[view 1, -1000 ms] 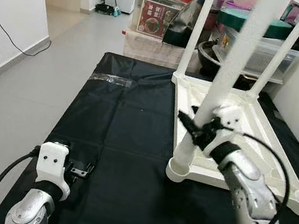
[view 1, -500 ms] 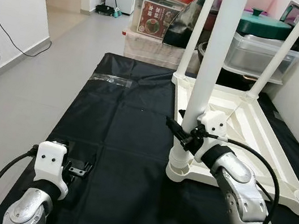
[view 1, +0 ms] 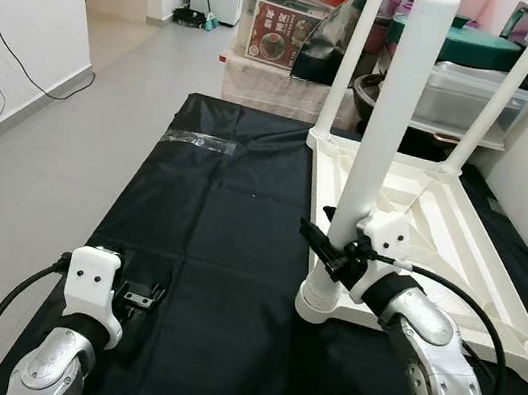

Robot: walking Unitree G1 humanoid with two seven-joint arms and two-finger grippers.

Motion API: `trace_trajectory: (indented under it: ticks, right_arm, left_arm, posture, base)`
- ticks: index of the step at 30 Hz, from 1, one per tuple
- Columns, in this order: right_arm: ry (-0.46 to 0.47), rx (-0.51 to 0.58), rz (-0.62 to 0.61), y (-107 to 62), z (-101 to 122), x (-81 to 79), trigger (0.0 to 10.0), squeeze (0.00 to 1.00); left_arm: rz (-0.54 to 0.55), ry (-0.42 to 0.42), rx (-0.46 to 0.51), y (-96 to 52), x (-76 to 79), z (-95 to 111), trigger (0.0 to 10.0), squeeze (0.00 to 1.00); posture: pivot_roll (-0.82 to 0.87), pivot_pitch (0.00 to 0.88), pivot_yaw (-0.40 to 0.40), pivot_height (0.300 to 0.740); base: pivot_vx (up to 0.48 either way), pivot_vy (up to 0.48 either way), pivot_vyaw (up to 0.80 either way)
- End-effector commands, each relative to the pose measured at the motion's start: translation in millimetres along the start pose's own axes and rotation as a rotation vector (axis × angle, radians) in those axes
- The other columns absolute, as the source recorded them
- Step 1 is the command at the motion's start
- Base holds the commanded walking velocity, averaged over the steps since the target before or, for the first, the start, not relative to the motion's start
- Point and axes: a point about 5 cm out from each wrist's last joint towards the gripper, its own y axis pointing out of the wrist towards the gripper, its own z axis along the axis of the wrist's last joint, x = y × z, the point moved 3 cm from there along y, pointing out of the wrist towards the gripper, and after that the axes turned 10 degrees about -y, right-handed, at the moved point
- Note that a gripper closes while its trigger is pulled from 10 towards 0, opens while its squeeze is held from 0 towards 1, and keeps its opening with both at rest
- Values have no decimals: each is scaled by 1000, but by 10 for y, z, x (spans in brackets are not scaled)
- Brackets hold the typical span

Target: Building children table

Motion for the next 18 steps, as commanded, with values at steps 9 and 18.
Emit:
trace_trajectory:
  ticks: [9, 18]
  right_arm:
    - [76, -47, 82, 24, -161, -302, 0, 0]
    - [27, -44, 165, 17, -166, -505, 0, 0]
  left_arm:
    - [3, -6, -3, 20, -23, -10, 10000, 0]
    - [33, -13, 2, 1, -77, -15, 10000, 0]
  posture:
    - [206, 0, -94, 740]
    - [208, 0, -105, 740]
  base:
    - [0, 0, 0]
    - [0, 0, 0]
